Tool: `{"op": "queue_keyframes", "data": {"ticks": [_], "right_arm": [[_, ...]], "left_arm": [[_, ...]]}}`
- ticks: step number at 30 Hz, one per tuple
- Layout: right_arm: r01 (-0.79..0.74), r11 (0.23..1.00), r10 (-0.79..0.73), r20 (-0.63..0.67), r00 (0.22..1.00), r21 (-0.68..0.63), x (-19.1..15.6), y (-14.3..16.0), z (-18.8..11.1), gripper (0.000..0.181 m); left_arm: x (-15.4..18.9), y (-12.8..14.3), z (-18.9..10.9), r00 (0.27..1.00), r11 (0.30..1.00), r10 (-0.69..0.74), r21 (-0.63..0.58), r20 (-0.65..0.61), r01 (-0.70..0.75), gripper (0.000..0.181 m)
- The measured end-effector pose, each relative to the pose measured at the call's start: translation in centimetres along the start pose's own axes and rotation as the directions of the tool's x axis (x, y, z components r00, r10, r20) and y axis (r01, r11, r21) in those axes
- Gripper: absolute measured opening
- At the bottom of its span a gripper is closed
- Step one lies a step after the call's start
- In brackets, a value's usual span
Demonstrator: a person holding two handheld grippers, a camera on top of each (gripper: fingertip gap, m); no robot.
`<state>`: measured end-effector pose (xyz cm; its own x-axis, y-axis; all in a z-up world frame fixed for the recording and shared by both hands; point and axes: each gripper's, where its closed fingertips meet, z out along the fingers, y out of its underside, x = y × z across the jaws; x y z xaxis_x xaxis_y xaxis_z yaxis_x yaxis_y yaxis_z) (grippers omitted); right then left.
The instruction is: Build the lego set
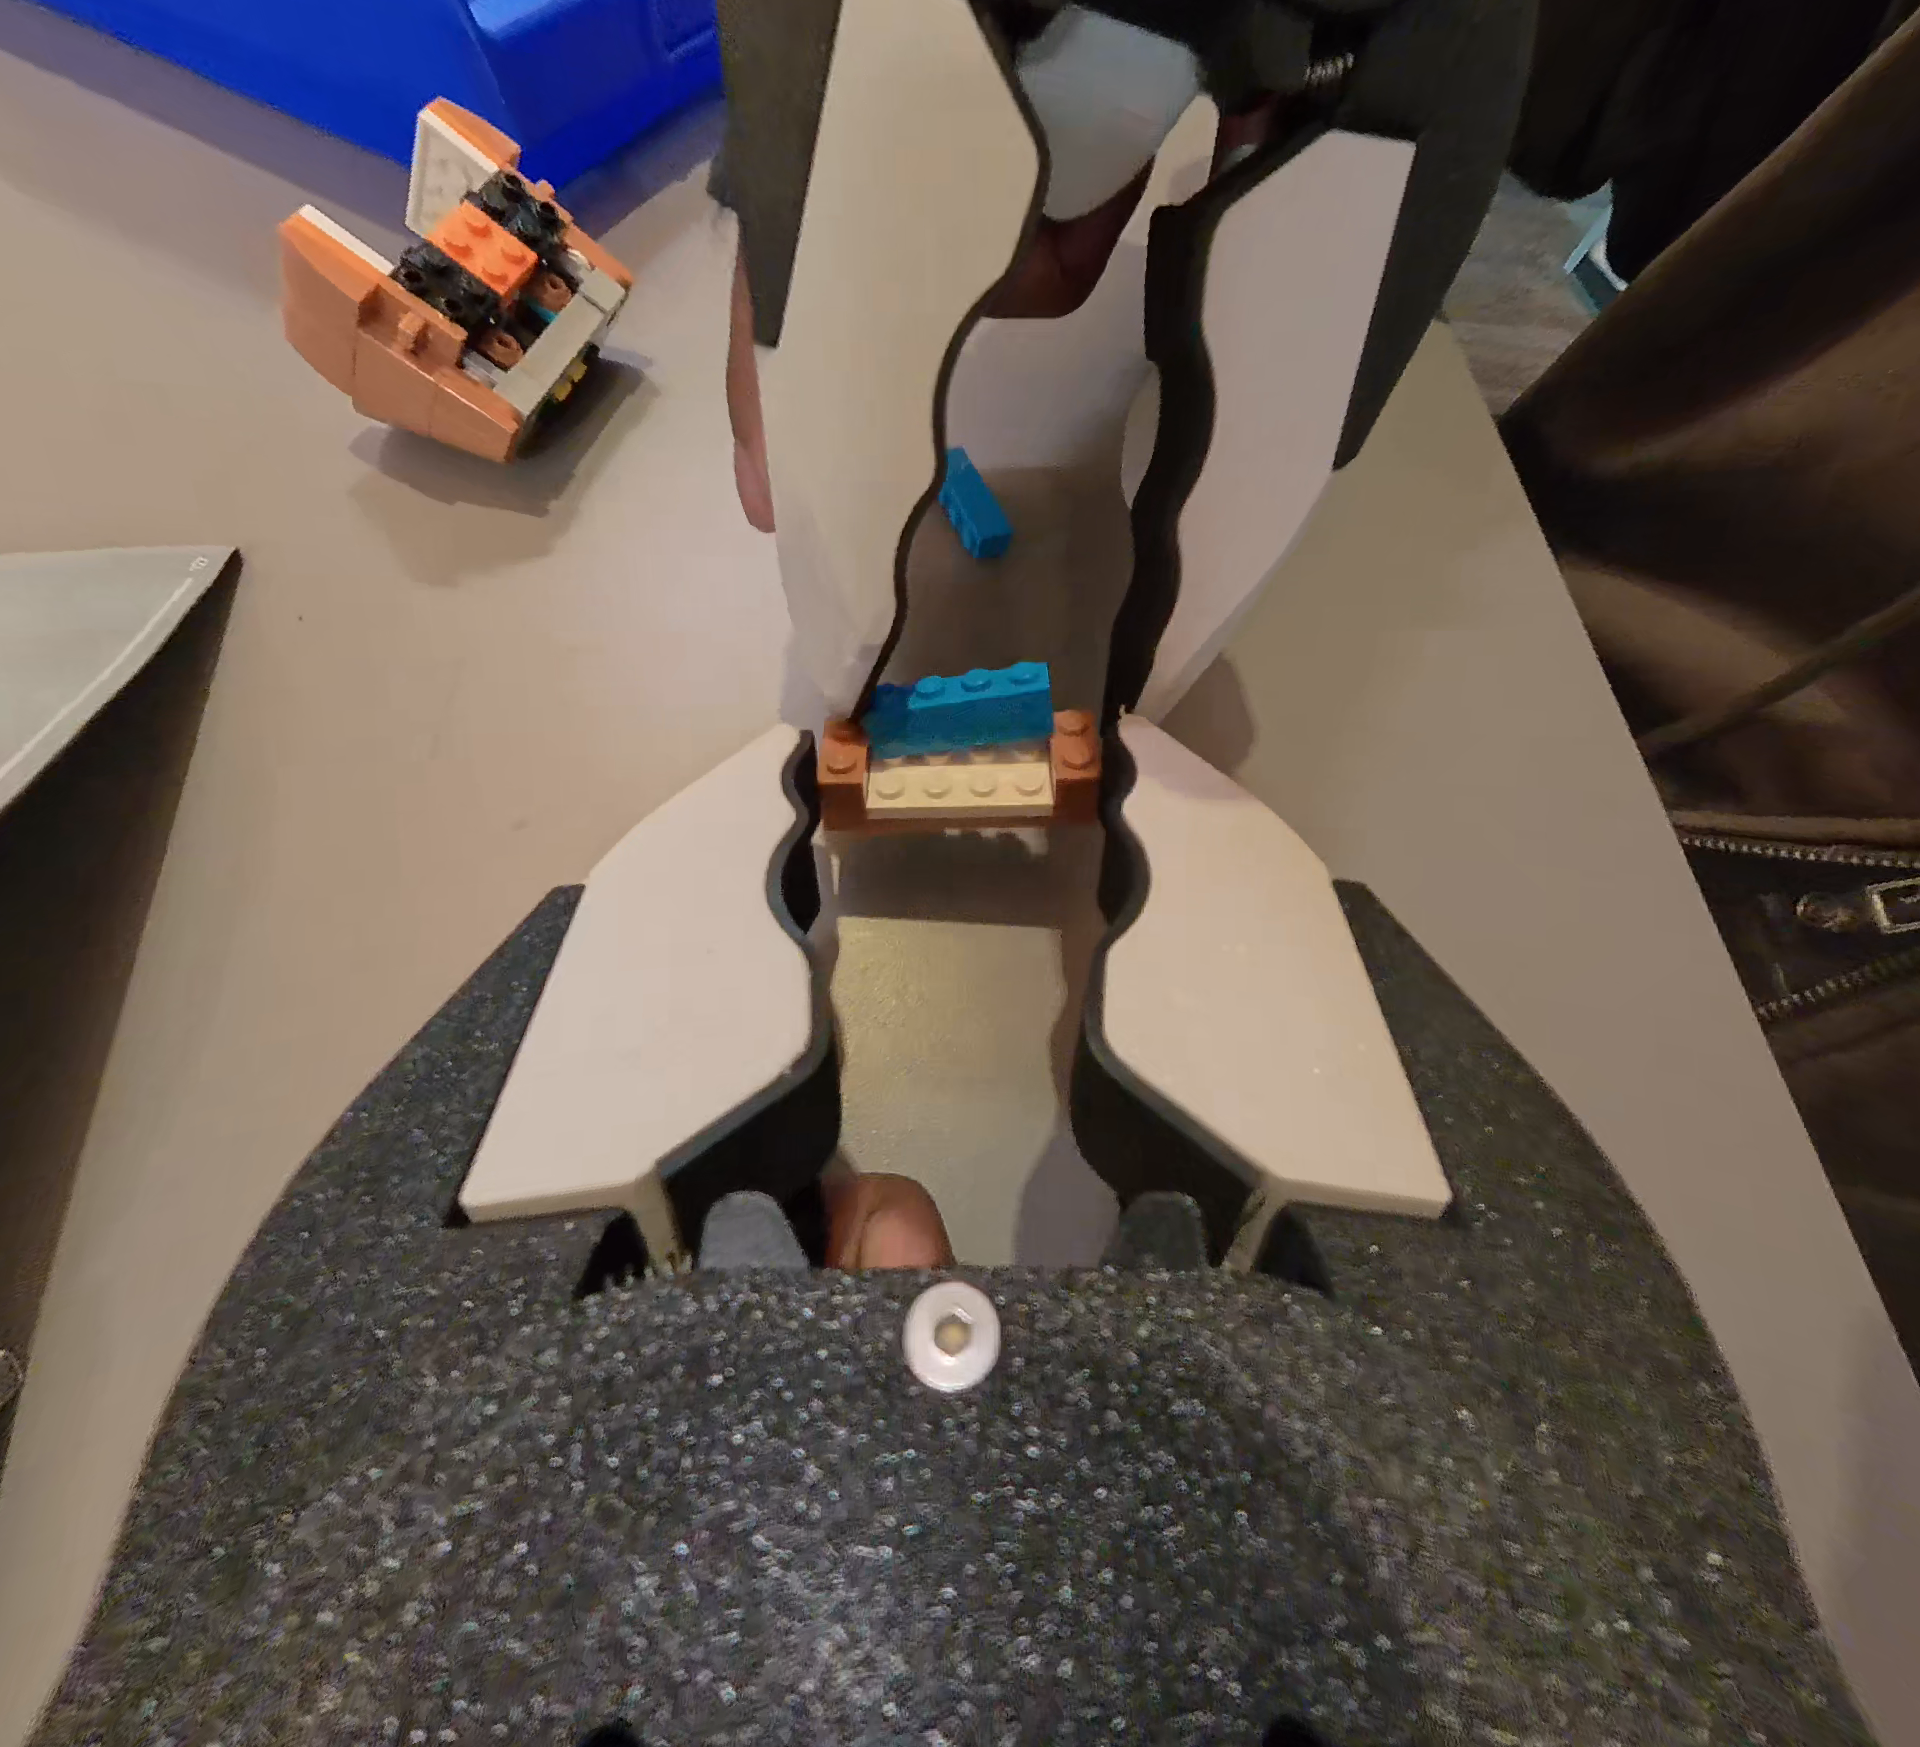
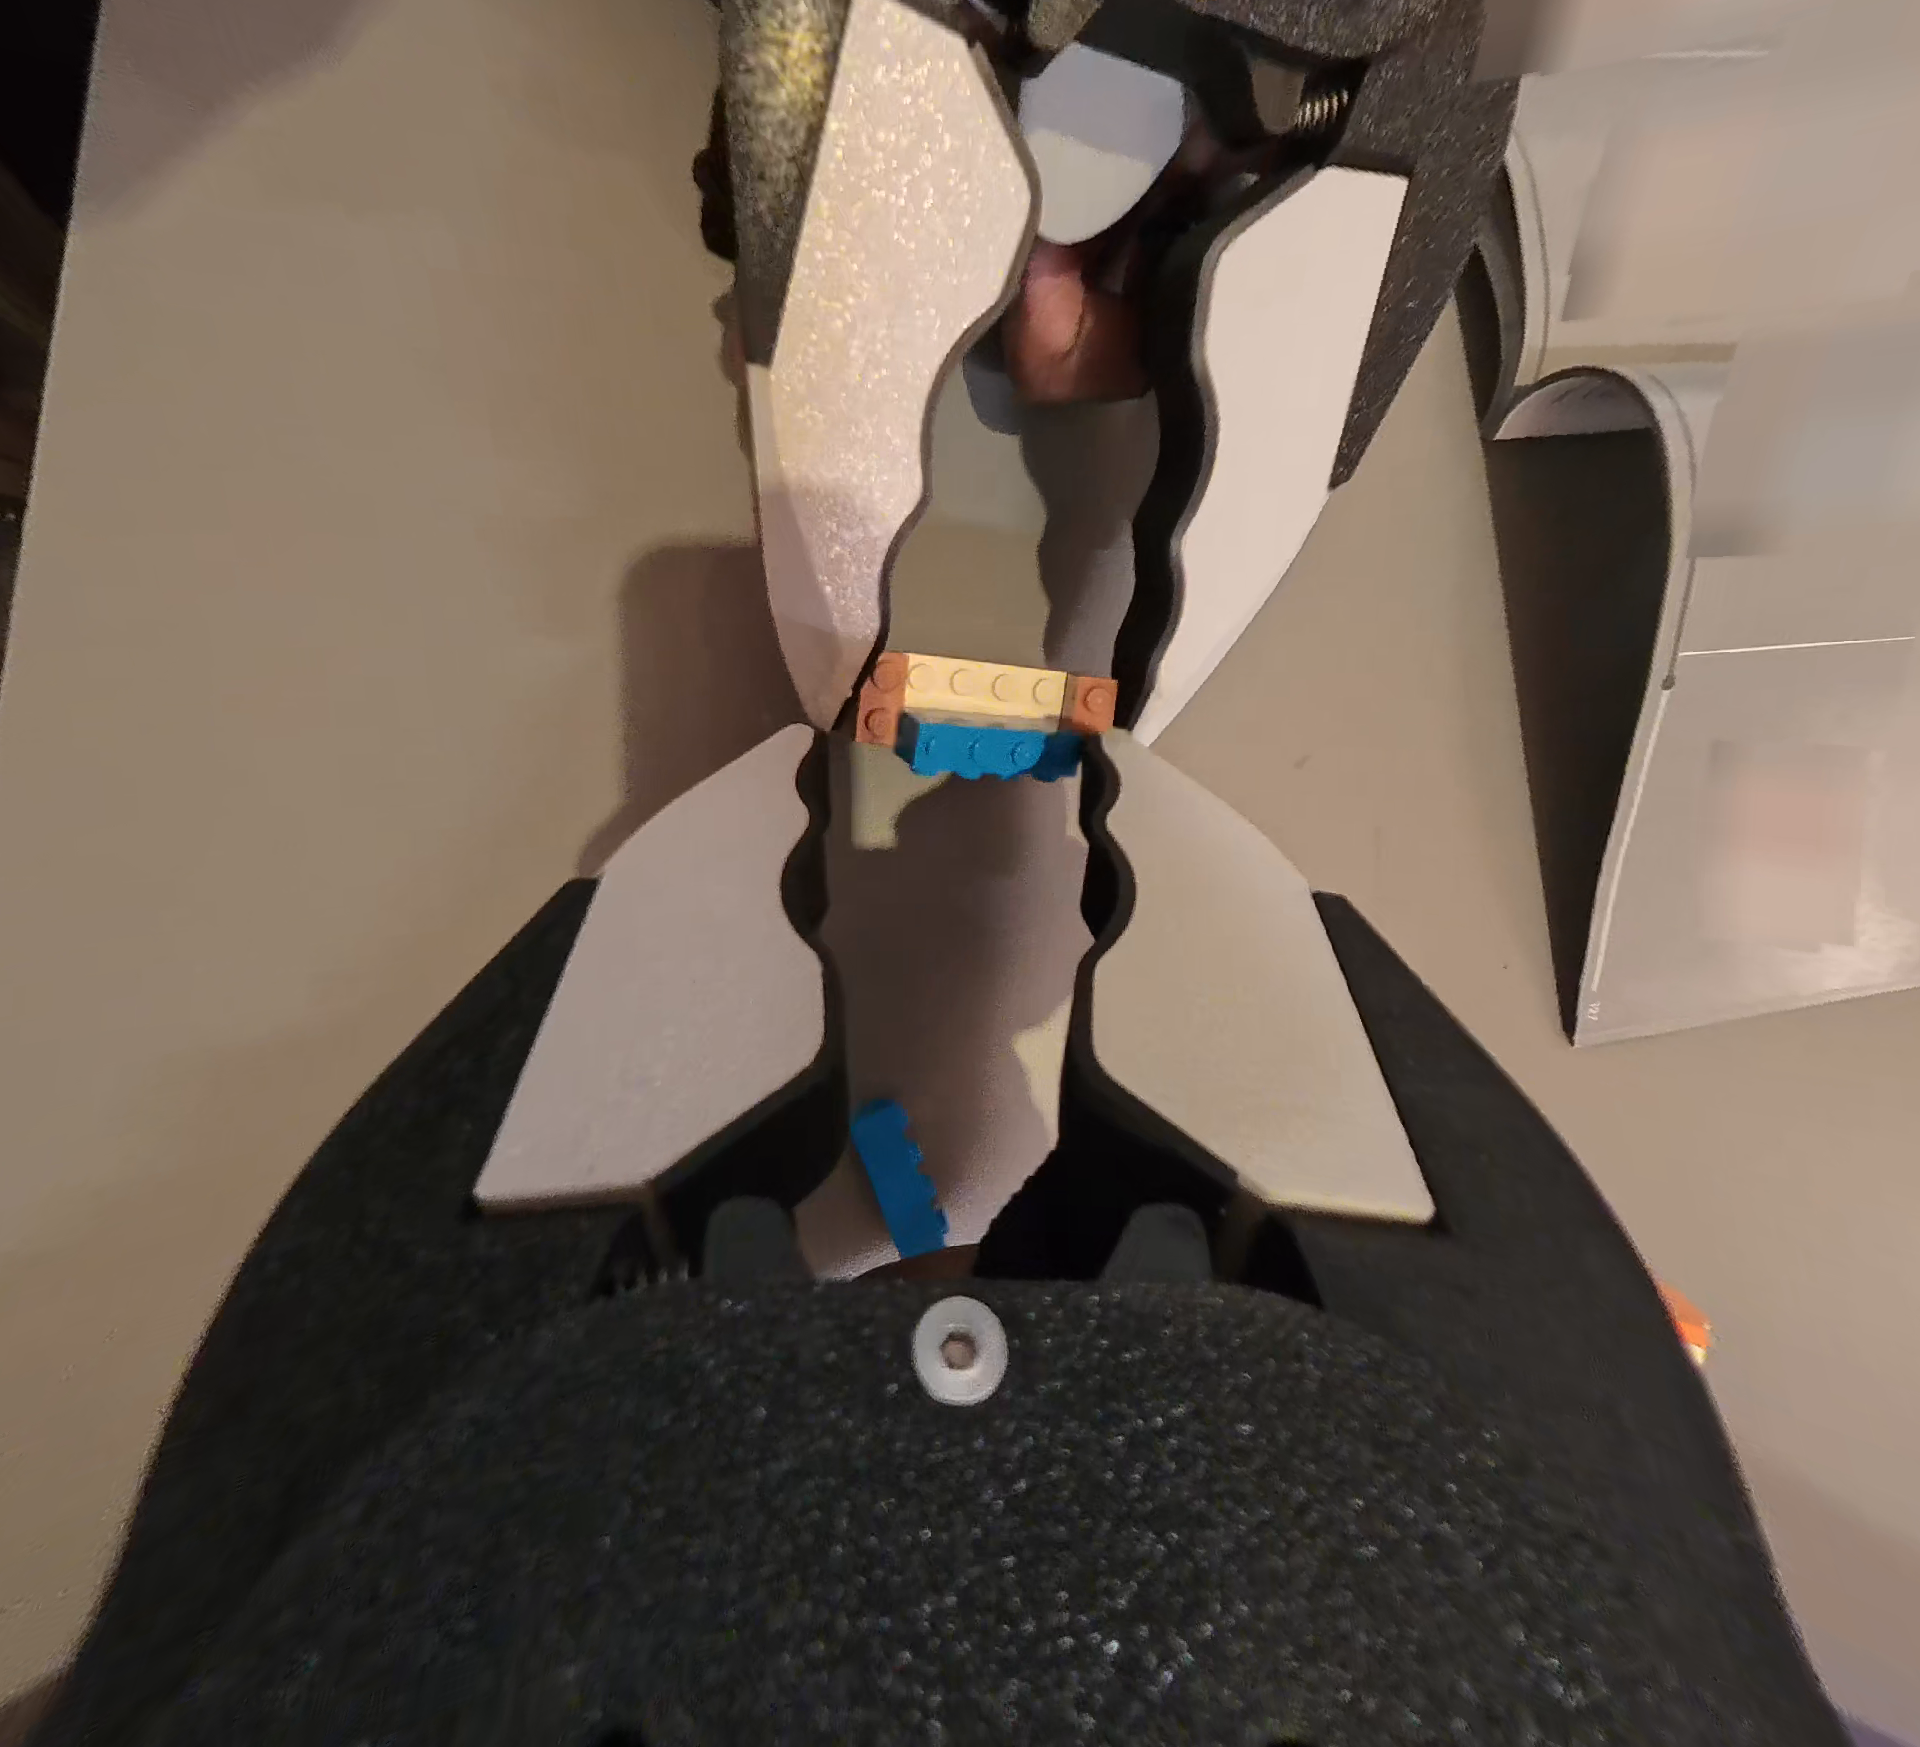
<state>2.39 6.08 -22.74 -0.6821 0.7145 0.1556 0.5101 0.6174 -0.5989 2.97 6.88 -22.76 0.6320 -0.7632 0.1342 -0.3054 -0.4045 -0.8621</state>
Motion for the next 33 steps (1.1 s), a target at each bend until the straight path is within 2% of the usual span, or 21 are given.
{"op": "queue_keyframes", "data": {"ticks": [5, 9, 13, 18, 22, 25, 27, 28, 33], "right_arm": [[0.037, 0.999, -0.035, -0.047, 0.998, 0.026, 0.4, -0.6, -0.6, 0.047], [0.04, 0.999, -0.037, -0.079, 0.996, 0.028, 0.8, -0.3, -1.1, 0.047], [-0.013, 1.0, 0.012, -0.115, 0.993, -0.009, 0.9, 1.4, -1.7, 0.045], [-0.176, 0.974, 0.15, -0.177, 0.973, -0.143, 1.4, 5.3, -1.5, 0.04], [-0.276, 0.949, 0.25, -0.173, 0.953, -0.153, 1.2, 6.0, -1.2, 0.034], [-0.304, 0.935, 0.273, -0.179, 0.945, -0.179, 1.1, 6.3, -0.7, 0.03], [-0.32, 0.928, 0.286, -0.188, 0.94, -0.19, 1.2, 6.5, -0.2, 0.021], [-0.331, 0.926, 0.297, -0.189, 0.936, -0.184, 1.2, 6.4, -0.1, 0.015], [-0.393, 0.913, 0.37, -0.185, 0.91, -0.107, 1.4, 5.8, -0.2, 0.013]], "left_arm": [[0.0, -0.6, -0.4, 1.0, 0.998, -0.022, 0.051, -0.021, 0.023, 0.052], [-0.3, -0.5, -0.4, 1.0, 0.999, -0.022, 0.046, -0.009, 0.023, 0.052], [-1.1, 1.1, -0.1, 0.998, 0.997, 0.025, -0.068, 0.066, -0.02, 0.053], [-1.3, 2.4, 0.6, 0.992, 0.982, 0.075, -0.178, 0.1, -0.056, 0.053], [-1.2, 3.5, 0.7, 0.99, 0.965, 0.103, -0.252, 0.1, -0.075, 0.053], [-1.1, 3.6, 0.7, 0.99, 0.965, 0.107, -0.251, 0.089, -0.081, 0.053], [-1.0, 3.4, 0.6, 0.99, 0.968, 0.107, -0.237, 0.087, -0.083, 0.053], [-1.0, 3.2, 0.5, 0.991, 0.971, 0.105, -0.223, 0.085, -0.084, 0.053], [-1.1, 1.5, -0.4, 0.984, 0.985, 0.142, -0.113, 0.104, -0.13, 0.056]]}}
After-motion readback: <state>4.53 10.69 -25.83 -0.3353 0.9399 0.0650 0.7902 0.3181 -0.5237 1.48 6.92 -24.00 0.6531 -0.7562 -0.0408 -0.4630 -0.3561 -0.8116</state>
